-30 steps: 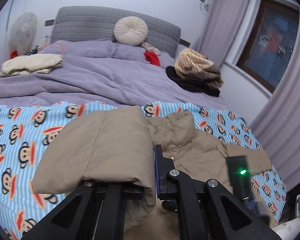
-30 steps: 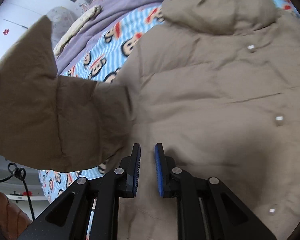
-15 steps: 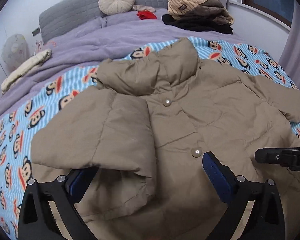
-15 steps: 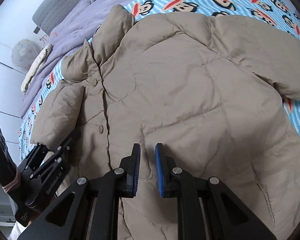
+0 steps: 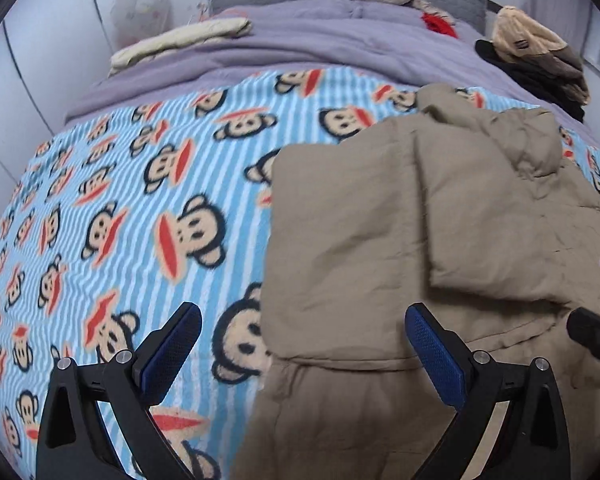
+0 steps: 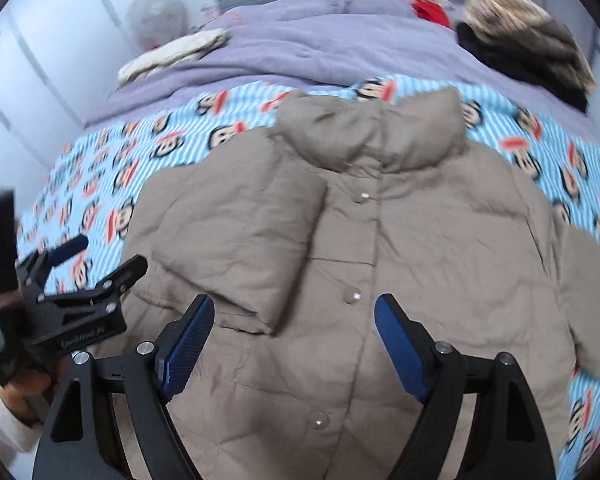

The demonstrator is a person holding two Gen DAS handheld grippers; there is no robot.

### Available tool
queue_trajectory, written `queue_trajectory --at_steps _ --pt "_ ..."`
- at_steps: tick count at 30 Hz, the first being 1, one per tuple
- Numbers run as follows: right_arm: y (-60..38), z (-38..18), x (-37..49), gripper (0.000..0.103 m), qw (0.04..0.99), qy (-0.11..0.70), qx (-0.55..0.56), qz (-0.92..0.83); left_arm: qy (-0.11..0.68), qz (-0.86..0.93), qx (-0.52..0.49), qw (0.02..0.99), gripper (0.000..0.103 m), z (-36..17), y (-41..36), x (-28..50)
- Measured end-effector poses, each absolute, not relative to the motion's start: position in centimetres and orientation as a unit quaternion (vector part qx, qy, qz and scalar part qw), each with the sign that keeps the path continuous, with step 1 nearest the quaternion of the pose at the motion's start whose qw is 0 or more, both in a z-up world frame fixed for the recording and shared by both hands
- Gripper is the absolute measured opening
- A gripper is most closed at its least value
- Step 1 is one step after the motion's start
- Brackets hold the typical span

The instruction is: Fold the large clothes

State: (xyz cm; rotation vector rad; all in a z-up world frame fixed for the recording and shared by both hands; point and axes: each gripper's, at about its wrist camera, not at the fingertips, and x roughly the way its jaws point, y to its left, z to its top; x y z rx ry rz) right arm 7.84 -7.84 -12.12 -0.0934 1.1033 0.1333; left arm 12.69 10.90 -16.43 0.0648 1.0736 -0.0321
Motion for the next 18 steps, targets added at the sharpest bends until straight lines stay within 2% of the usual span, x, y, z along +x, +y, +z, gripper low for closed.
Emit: queue_trajectory --at_steps 2,5,8,10,12,15,18 --pt "-4.0 -13.8 8.4 0.085 0.843 0.515 -0.145 0.059 0.525 -0.009 0.021 0.851 0.102 -17.9 11.6 12.8" --pt "-1.1 -15.9 9.9 0.085 0.842 0.486 -0.229 0.038 0.532 -0.013 0.010 0.847 0.102 -19.2 11.9 12.3" --pt "-2.9 -15.8 12.4 0.083 0.856 0.476 -0.199 -0.010 0.545 -0.024 0.006 0.838 0.102 -19.5 12.0 12.2" --pt "-6.5 -14.4 13.4 0.067 0.871 0.475 -0.115 -0.045 0.543 -0.049 -0.019 0.838 0.102 -18.7 12.7 12.6" --pt "-12.1 -13.9 14.0 0.022 0.869 0.489 0.027 -0.063 0.532 -0.077 -0.066 0.841 0.102 -17.4 13.9 13.5" --pt "-18.9 -15.6 13.4 0.015 0.835 0.511 0.193 -0.071 0.528 -0.068 -0.119 0.838 0.102 -16.3 15.7 16.3" --pt "-21.8 -17.6 12.2 0.014 0.805 0.530 0.256 -0.073 0.514 -0.027 -0.124 0.848 0.102 -15.3 16.6 18.8"
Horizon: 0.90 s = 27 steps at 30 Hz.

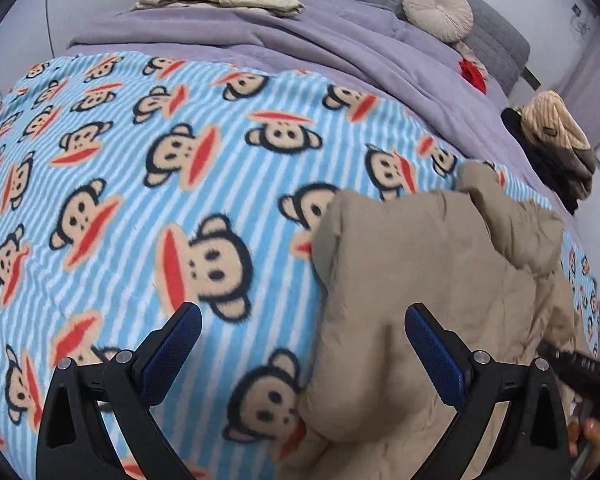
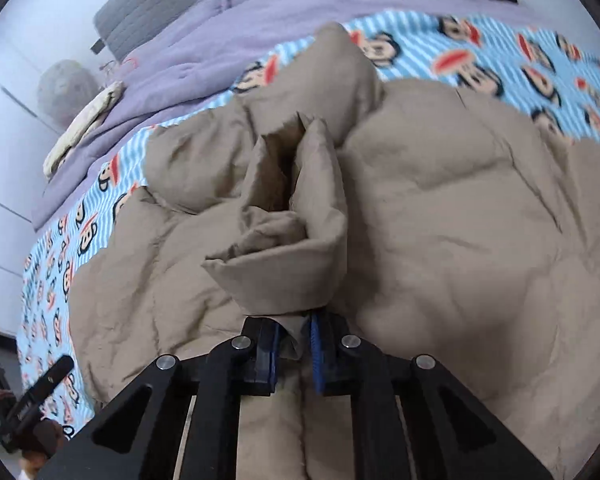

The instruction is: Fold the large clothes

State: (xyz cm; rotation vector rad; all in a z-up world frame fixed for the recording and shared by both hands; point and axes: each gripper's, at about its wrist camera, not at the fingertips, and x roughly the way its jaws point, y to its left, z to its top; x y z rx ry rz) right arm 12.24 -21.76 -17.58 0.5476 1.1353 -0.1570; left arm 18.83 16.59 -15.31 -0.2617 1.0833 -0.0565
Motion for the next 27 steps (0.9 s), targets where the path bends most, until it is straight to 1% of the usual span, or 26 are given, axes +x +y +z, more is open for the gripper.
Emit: queue_trajectory --at_steps 2,5,7,8,9,12,15,18,20,21,27 --pt "-22.7 -18.7 11.1 0.014 0.788 0.540 0.287 -0.070 0.510 -0.010 -0.090 0.856 0.102 -15.1 15.7 19.9" --pt "-23.7 -18.8 9.3 0.014 0.775 0.538 0.323 -0.075 0.517 0.010 -0.008 0.856 0.102 -16.6 13.6 20.7" --pt "-24.3 -18.0 8.2 0.022 0.771 0.538 0.323 -0.111 0.527 0.006 0.010 0.850 0.102 -17.8 12.9 20.7" --pt "-24.6 -17.3 7.5 0.030 0.771 0.533 0.320 -0.136 0.530 0.003 0.008 0.848 0.102 -18.0 12.8 20.5" --pt "-24.9 -16.6 7.0 0.032 0.776 0.524 0.318 -0.152 0.529 0.005 0.004 0.849 0.102 -18.1 12.8 20.4" --pt "-24.6 -13.7 6.6 0.032 0.818 0.482 0.278 -0.147 0.530 0.009 0.003 0.848 0.102 -18.2 12.8 20.2" --pt "-22.7 -12.9 8.5 0.029 0.840 0.488 0.216 -0.098 0.534 0.012 0.013 0.846 0.102 -18.5 12.5 20.5" --pt "-21.7 -15.4 10.1 0.028 0.822 0.530 0.190 -0.083 0.537 0.018 0.020 0.843 0.102 -18.7 12.2 20.5" --pt "-22.4 -17.7 9.8 0.027 0.800 0.558 0.197 -0.099 0.538 0.018 0.023 0.842 0.102 -18.5 12.1 20.4" --pt "-22.8 -18.4 9.6 0.024 0.795 0.561 0.207 -0.103 0.537 0.018 0.027 0.843 0.102 -18.3 12.1 20.2" --pt "-23.8 -18.2 7.4 0.025 0.785 0.569 0.221 -0.105 0.526 0.002 0.053 0.849 0.102 -15.9 10.8 18.5"
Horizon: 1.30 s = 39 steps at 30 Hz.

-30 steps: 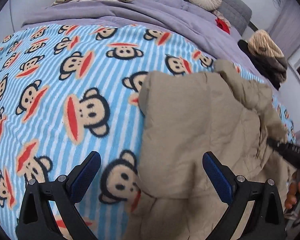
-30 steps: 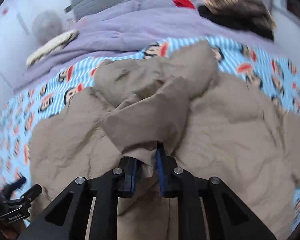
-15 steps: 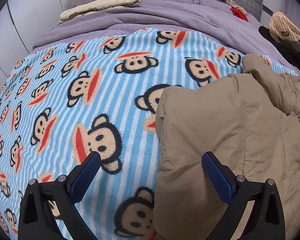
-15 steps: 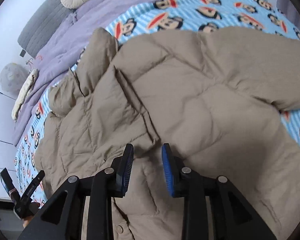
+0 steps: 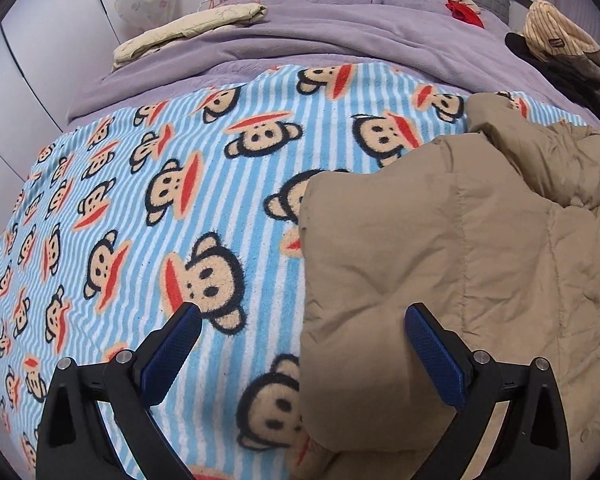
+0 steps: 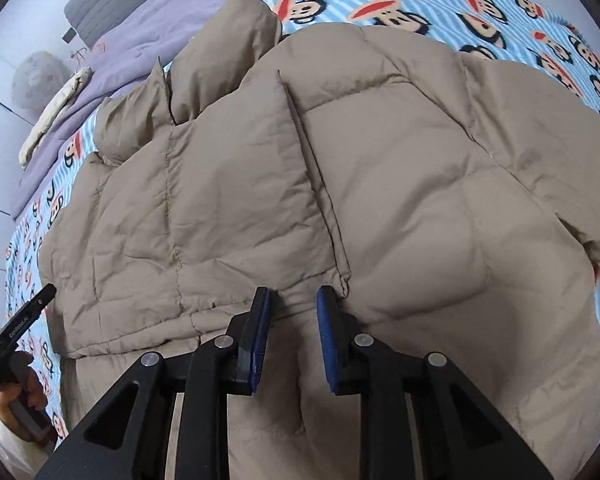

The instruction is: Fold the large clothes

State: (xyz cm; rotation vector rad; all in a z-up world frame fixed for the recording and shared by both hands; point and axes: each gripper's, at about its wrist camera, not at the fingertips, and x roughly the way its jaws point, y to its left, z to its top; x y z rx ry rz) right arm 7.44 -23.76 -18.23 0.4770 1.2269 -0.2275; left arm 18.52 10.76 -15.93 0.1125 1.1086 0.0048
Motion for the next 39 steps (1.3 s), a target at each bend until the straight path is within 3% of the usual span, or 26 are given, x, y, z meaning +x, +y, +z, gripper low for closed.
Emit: queue_trajectory --at_steps 7,11,20,24,28,30,39 --pt "-26.2 -16.2 3.8 0.029 0.776 0.549 0.294 -0.094 0.520 -0.052 0.062 0.850 0.102 -12.8 6.4 15.2" --pt "-27.2 -15.5 1.3 0.047 0.768 0.546 0.320 -0.098 0.522 -0.083 0.061 0.847 0.102 -11.5 2.9 13.0" --pt "-31.9 -15.0 -4.0 0.060 0.749 0.527 0.382 -0.124 0.526 -0.122 0.060 0.839 0.102 -10.2 -4.1 9.2" --pt "-34.7 -14.9 -5.5 0.073 0.745 0.511 0.407 -0.135 0.527 -0.140 0.063 0.836 0.102 -10.1 -6.8 8.0" --pt "-38.0 -15.0 -7.1 0.076 0.737 0.486 0.446 -0.146 0.537 -0.146 0.063 0.828 0.102 -10.4 -9.1 7.2" --pt "-39.9 -15.1 -8.0 0.084 0.734 0.473 0.461 -0.156 0.546 -0.144 0.059 0.823 0.102 -10.6 -10.1 6.9" --pt "-48.9 -16.4 -12.3 0.087 0.719 0.385 0.546 -0.189 0.556 -0.137 0.080 0.816 0.102 -10.8 -13.6 5.8"
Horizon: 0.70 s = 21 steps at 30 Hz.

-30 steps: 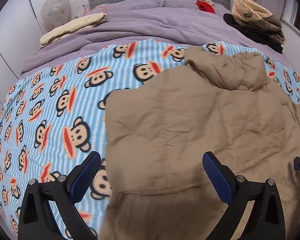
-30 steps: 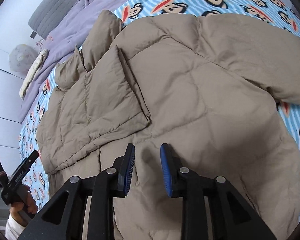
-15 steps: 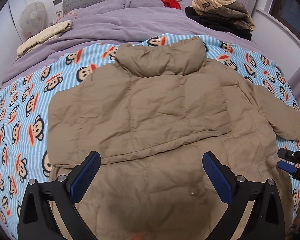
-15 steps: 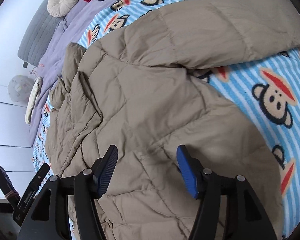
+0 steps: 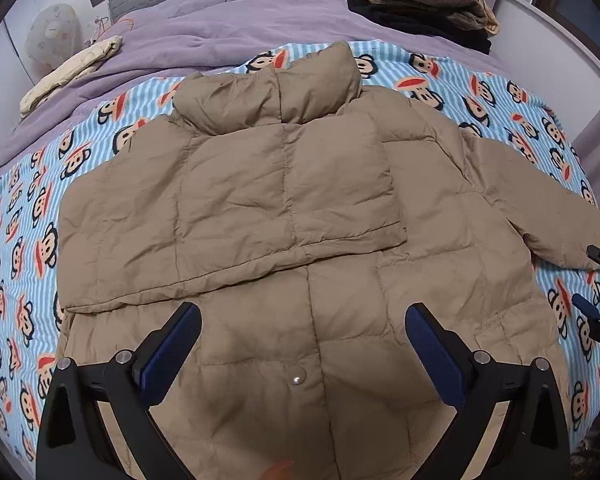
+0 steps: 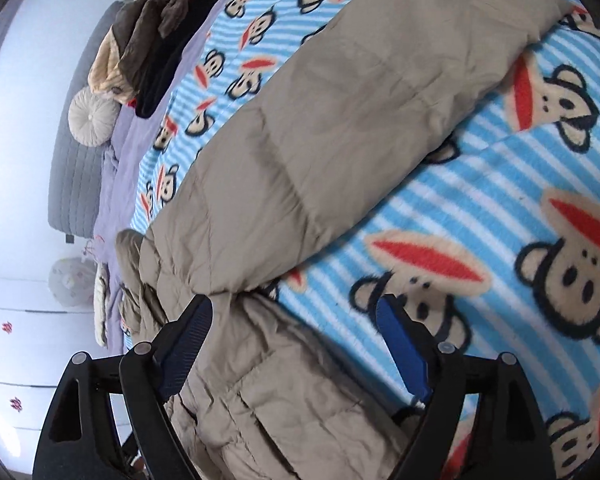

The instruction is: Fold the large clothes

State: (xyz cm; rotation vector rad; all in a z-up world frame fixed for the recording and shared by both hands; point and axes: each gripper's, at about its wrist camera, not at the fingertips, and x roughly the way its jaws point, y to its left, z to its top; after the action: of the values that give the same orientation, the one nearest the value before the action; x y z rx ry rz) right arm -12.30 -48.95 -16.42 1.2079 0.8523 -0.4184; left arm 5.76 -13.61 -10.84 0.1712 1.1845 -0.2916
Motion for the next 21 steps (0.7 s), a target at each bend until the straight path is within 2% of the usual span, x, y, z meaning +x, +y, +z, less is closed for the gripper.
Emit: queue_trajectory --at_steps 5,13,19,20,21 --pt "-53.4 -17.9 -13.6 0.087 0.691 0.349 0.604 -0.192 0.568 -0.128 0.077 0.810 0.102 -11.4 -14.5 5.8" --pt "-60.1 -20.7 -14.5 0.087 0.640 0.229 0.708 -0.193 0.580 -0.105 0.057 0.806 0.102 -12.2 -14.9 5.9" --pt "-62.7 -21.9 -13.6 0.085 0.606 0.182 0.751 -0.187 0.595 -0.101 0.028 0.797 0.102 -12.6 -14.2 6.1" --pt "-62.6 -21.9 -13.4 0.069 0.601 0.173 0.759 -0.180 0.592 -0.102 0.029 0.799 0.102 -12.5 -14.1 6.1" --pt "-62.7 -21.9 -13.0 0.036 0.598 0.169 0.765 -0.169 0.590 -0.104 0.028 0.800 0.102 -12.2 -13.9 6.0"
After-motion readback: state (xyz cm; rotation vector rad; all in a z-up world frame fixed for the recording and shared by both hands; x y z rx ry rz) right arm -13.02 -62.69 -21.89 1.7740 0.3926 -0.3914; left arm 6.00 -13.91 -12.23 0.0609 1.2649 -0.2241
